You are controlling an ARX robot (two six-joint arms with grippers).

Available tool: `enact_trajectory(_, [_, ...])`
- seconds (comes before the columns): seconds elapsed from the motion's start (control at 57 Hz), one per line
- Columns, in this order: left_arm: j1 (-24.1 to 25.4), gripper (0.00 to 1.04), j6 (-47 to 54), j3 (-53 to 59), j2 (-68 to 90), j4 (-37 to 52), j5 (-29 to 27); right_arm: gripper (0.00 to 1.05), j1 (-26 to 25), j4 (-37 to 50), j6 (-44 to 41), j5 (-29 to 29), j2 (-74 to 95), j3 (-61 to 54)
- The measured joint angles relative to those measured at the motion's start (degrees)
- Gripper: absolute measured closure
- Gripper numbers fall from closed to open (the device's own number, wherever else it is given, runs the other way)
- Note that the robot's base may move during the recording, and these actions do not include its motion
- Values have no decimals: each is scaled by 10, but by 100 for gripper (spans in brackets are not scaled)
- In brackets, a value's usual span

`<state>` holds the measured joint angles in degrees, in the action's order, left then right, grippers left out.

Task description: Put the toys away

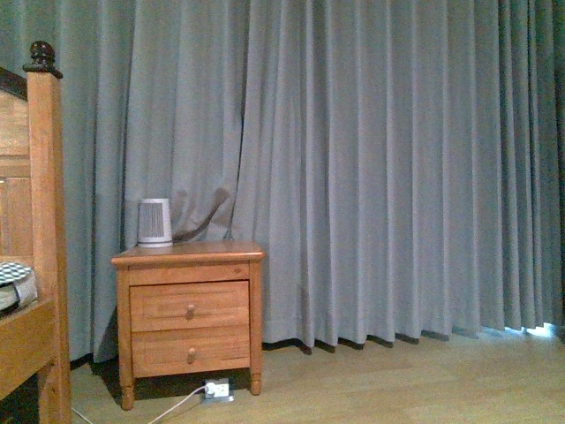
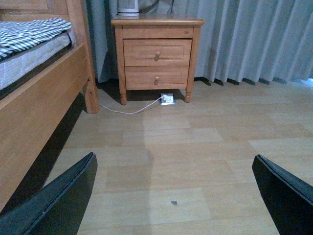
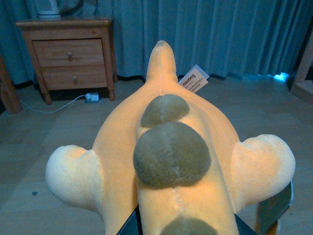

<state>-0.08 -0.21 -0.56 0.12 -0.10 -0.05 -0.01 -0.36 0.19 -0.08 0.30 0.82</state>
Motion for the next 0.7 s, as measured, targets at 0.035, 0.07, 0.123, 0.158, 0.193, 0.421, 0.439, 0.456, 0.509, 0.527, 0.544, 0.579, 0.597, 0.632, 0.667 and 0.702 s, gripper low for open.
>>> enact_trajectory(0.035, [0, 6, 0, 0, 0, 0, 0, 97, 0, 0, 0, 0, 0, 0])
enact_trajectory(0.07, [0, 6, 0, 0, 0, 0, 0, 97, 0, 0, 0, 0, 0, 0])
enact_trajectory(0.123, [0, 6, 0, 0, 0, 0, 0, 97, 0, 0, 0, 0, 0, 0])
enact_trajectory(0.158, [0, 6, 0, 0, 0, 0, 0, 97, 0, 0, 0, 0, 0, 0])
enact_trajectory(0.193, [0, 6, 0, 0, 0, 0, 0, 97, 0, 0, 0, 0, 0, 0])
enact_trajectory(0.421, [0, 6, 0, 0, 0, 0, 0, 97, 0, 0, 0, 0, 0, 0])
enact_trajectory(0.439, [0, 6, 0, 0, 0, 0, 0, 97, 0, 0, 0, 0, 0, 0])
enact_trajectory(0.456, [0, 6, 0, 0, 0, 0, 0, 97, 0, 0, 0, 0, 0, 0])
enact_trajectory(0.509, [0, 6, 0, 0, 0, 0, 0, 97, 0, 0, 0, 0, 0, 0])
enact_trajectory(0.527, [0, 6, 0, 0, 0, 0, 0, 97, 0, 0, 0, 0, 0, 0])
enact_trajectory(0.544, [0, 6, 0, 0, 0, 0, 0, 97, 0, 0, 0, 0, 0, 0])
enact_trajectory(0.579, [0, 6, 0, 0, 0, 0, 0, 97, 0, 0, 0, 0, 0, 0])
enact_trajectory(0.597, [0, 6, 0, 0, 0, 0, 0, 97, 0, 0, 0, 0, 0, 0])
enact_trajectory(0.632, [0, 6, 0, 0, 0, 0, 0, 97, 0, 0, 0, 0, 0, 0])
enact_trajectory(0.667, [0, 6, 0, 0, 0, 0, 0, 97, 0, 0, 0, 0, 0, 0])
enact_trajectory(0.702, [0, 6, 0, 0, 0, 0, 0, 97, 0, 0, 0, 0, 0, 0])
